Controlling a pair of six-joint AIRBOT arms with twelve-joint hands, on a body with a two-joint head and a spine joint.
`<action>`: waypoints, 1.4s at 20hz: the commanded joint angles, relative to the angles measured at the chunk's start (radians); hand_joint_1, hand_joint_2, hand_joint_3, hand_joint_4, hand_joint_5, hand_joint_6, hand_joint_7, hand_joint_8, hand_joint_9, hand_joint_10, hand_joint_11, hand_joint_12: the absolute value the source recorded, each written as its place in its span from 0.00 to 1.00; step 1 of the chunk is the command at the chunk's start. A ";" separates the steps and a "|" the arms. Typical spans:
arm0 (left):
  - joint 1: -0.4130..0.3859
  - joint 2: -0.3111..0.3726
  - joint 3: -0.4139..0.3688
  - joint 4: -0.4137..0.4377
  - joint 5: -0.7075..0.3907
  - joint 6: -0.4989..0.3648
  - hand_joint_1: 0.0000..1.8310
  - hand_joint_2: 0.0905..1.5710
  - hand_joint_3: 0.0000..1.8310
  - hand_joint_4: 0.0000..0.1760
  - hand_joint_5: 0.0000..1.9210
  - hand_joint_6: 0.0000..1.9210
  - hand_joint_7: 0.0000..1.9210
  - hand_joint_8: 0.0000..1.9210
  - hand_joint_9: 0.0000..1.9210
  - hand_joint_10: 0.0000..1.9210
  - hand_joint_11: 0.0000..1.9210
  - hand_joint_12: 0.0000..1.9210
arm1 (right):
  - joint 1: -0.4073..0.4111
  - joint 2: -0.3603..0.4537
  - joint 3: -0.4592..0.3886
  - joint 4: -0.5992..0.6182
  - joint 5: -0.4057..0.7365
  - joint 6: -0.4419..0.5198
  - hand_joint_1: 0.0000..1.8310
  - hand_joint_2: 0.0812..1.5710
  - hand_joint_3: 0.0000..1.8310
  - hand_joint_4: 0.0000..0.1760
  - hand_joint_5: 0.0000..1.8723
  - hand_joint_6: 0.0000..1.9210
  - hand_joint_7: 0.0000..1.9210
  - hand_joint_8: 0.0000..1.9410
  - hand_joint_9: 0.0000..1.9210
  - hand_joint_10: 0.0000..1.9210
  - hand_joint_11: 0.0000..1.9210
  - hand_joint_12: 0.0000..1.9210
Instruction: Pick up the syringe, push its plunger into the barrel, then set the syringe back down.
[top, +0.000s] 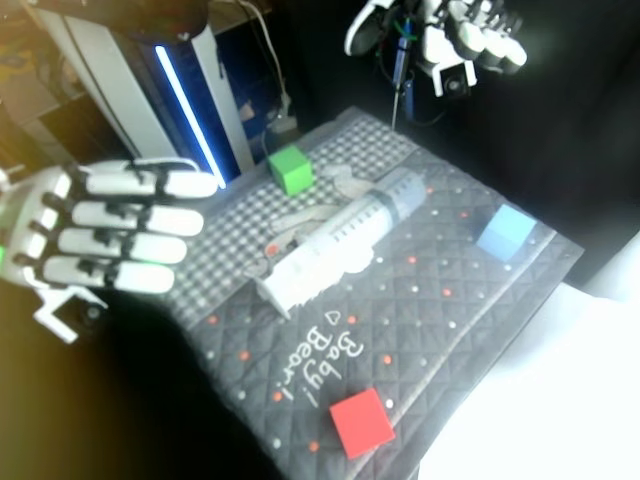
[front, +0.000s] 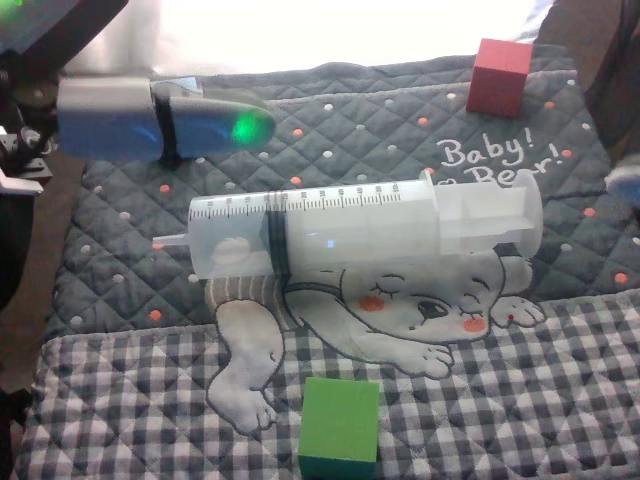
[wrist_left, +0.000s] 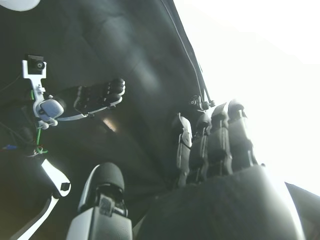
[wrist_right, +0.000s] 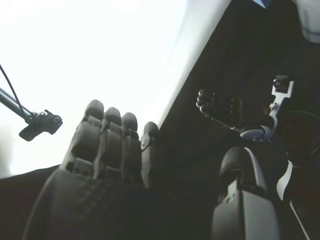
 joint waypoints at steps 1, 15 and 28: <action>-0.019 -0.006 0.003 -0.009 -0.106 -0.014 0.08 0.76 0.01 0.00 0.03 0.00 0.00 0.00 0.00 0.00 0.00 0.00 | 0.013 0.005 0.006 0.014 0.121 0.004 0.38 0.36 0.00 0.51 0.05 0.00 0.06 0.00 0.08 0.00 0.00 0.14; -0.091 -0.047 0.041 0.198 0.154 -0.133 0.27 0.50 0.00 0.41 0.00 0.00 0.00 0.00 0.00 0.00 0.00 0.00 | 0.021 -0.013 0.014 -0.014 0.121 0.004 0.32 0.42 0.00 0.48 0.08 0.00 0.08 0.00 0.09 0.00 0.07 0.07; -0.169 -0.147 0.098 0.386 0.341 -0.226 0.23 0.42 0.00 0.54 0.00 0.00 0.00 0.00 0.00 0.00 0.00 0.00 | 0.027 -0.020 0.015 -0.019 0.122 0.004 0.35 0.41 0.00 0.39 0.06 0.00 0.07 0.00 0.10 0.00 0.08 0.05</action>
